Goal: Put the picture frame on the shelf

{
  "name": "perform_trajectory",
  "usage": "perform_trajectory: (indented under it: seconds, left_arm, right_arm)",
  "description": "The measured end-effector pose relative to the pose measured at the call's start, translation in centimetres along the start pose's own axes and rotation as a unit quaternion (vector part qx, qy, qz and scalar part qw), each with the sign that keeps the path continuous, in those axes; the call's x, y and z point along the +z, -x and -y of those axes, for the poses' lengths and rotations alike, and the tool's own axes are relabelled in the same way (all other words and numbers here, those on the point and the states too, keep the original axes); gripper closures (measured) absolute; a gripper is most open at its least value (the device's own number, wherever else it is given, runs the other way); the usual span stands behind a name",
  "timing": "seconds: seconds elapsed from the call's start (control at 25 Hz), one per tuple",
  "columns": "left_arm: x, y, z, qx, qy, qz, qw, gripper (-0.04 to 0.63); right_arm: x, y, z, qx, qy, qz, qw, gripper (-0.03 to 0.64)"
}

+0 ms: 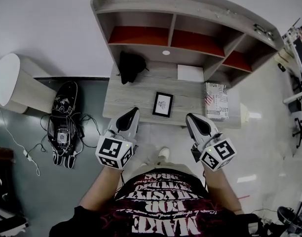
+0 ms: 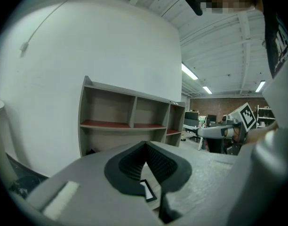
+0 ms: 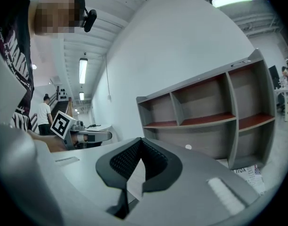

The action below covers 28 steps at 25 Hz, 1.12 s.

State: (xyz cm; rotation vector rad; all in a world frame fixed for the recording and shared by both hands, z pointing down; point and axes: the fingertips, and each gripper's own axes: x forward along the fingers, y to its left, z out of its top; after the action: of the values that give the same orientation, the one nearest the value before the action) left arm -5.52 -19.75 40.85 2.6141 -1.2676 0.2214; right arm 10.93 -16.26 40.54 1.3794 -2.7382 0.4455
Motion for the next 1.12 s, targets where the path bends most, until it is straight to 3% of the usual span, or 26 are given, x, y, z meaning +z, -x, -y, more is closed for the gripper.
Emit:
perform_trajectory:
  seconds: [0.4, 0.64, 1.12]
  left_arm:
    - [2.3, -4.2, 1.2, 0.03, -0.005, 0.009, 0.9995, 0.594]
    - [1.5, -5.5, 1.6, 0.043, 0.003, -0.003, 0.9991, 0.595]
    - [-4.5, -6.9, -1.2, 0.057, 0.037, -0.064, 0.9956, 0.594]
  right_arm:
    - [2.2, -0.3, 5.5, 0.028, 0.001, 0.01, 1.0, 0.589]
    - [2.5, 0.6, 8.5, 0.024, -0.005, 0.013, 1.0, 0.589]
    - [-3.5, 0.3, 13.6, -0.016, -0.037, -0.04, 0.998, 0.589]
